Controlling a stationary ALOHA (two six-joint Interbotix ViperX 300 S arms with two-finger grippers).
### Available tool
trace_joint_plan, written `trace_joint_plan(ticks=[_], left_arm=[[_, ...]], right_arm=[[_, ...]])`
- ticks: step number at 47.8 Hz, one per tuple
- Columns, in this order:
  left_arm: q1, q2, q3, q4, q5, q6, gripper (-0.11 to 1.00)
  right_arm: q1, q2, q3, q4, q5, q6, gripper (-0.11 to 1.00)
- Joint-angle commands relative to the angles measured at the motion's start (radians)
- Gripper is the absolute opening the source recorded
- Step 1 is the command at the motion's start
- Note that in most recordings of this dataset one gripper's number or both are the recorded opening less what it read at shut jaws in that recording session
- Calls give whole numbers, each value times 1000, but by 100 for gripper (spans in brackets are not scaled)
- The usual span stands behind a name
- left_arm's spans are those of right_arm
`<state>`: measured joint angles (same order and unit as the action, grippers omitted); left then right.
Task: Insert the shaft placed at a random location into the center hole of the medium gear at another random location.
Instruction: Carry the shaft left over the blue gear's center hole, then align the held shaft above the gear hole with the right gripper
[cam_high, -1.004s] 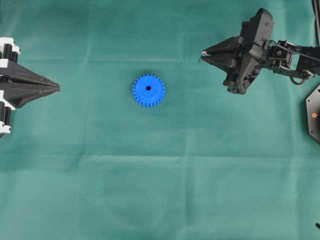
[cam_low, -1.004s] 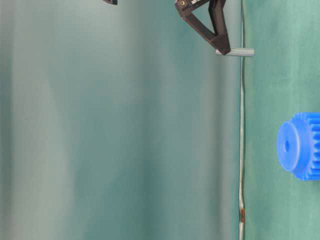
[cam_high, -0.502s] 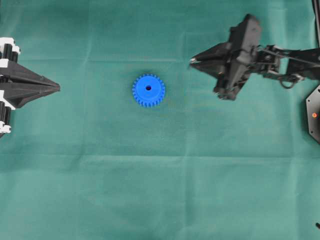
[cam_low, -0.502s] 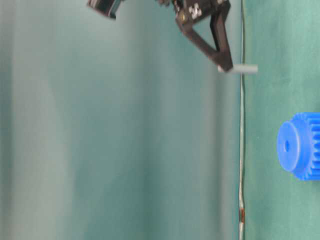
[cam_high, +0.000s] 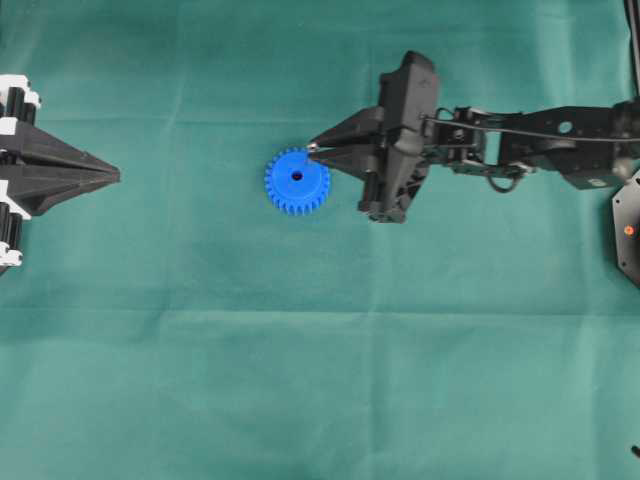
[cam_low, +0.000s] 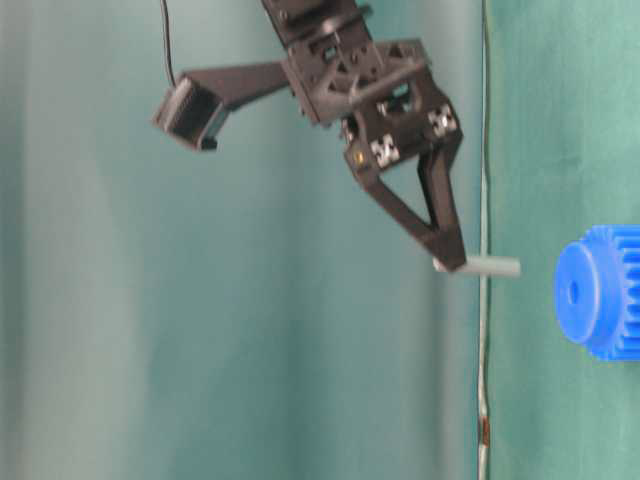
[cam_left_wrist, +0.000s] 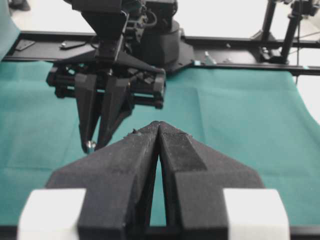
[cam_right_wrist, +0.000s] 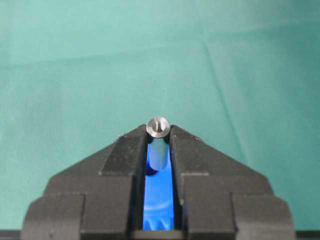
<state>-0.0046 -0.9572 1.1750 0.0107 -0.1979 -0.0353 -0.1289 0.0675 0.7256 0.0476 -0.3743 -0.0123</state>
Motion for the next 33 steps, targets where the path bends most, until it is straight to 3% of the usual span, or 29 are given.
trace_joint_plan(ticks=[1, 33], left_arm=[[2, 8, -23, 2, -6, -2, 0], [2, 8, -23, 0, -5, -2, 0]], right_arm=[[14, 5, -46, 5, 5, 12, 14], [20, 64, -64, 18, 3, 11, 14]])
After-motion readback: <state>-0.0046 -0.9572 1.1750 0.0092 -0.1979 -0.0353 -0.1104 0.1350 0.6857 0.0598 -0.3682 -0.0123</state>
